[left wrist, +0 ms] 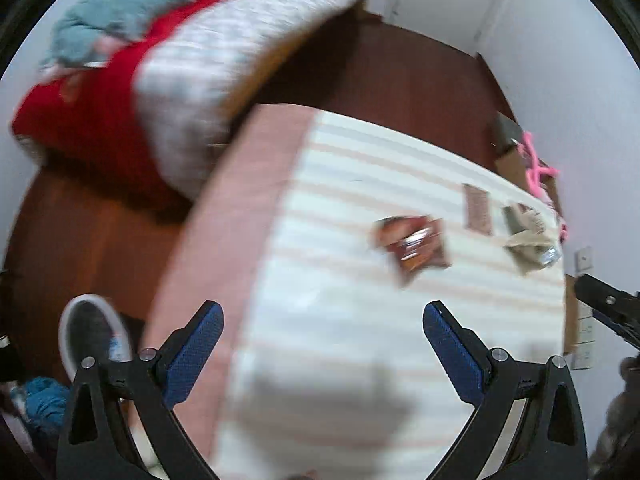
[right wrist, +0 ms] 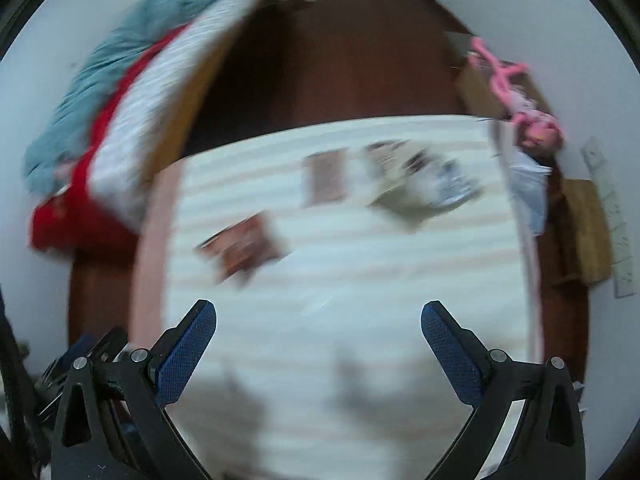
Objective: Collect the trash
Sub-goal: 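Grasp the brown snack wrapper with the left tool while the right tool grasps the white snack bag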
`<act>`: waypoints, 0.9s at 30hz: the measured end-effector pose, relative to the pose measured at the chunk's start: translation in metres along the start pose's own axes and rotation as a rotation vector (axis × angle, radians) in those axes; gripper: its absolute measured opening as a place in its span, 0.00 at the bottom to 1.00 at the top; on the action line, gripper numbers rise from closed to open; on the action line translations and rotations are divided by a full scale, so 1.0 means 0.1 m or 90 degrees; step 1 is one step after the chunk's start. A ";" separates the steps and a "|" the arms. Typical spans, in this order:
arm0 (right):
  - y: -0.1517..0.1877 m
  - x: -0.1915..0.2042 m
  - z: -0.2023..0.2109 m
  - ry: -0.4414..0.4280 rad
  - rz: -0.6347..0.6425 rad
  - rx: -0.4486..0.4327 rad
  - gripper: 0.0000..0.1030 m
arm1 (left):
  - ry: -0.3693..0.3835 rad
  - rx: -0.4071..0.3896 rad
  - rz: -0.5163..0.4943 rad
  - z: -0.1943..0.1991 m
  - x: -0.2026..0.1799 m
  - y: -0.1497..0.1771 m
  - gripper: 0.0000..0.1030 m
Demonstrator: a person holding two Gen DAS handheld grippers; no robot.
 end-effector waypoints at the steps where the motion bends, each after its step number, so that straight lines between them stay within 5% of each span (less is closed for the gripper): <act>1: -0.12 -0.05 -0.07 0.009 -0.001 0.001 1.00 | 0.009 0.015 -0.002 -0.14 -0.13 -0.09 0.98; 8: -0.75 -0.19 -0.71 0.038 0.009 0.035 0.99 | 0.026 0.106 -0.039 -0.98 -0.67 -0.39 0.96; 10: -0.87 -0.17 -0.89 0.048 0.009 0.048 0.97 | 0.004 0.121 -0.058 -1.15 -0.74 -0.39 0.70; 13: -0.94 -0.19 -1.07 0.067 0.003 0.063 0.93 | 0.001 0.119 -0.063 -1.25 -0.80 -0.36 0.64; 18: -0.97 -0.21 -1.32 0.076 -0.001 0.085 0.59 | -0.007 0.093 -0.084 -1.21 -0.85 -0.28 0.27; 20: -0.94 -0.20 -1.36 0.071 0.002 0.088 0.41 | -0.015 0.084 -0.099 -1.19 -0.86 -0.26 0.25; 26: -0.86 -0.10 -1.28 0.074 0.027 0.063 0.26 | -0.046 0.060 -0.142 -1.16 -0.83 -0.29 0.14; 27: -0.83 -0.06 -1.24 0.074 0.031 0.059 0.24 | -0.052 0.055 -0.147 -1.14 -0.82 -0.30 0.06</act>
Point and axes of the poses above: each gripper's, at about its wrist camera, not at the fingertips, and z roughly against the way its jaws point, x to its left, y to its underside, the point moved 1 cm from there along -z, roughly the way its jaws point, and after that the axes turned 4 degrees about y, right-handed, at the moved point
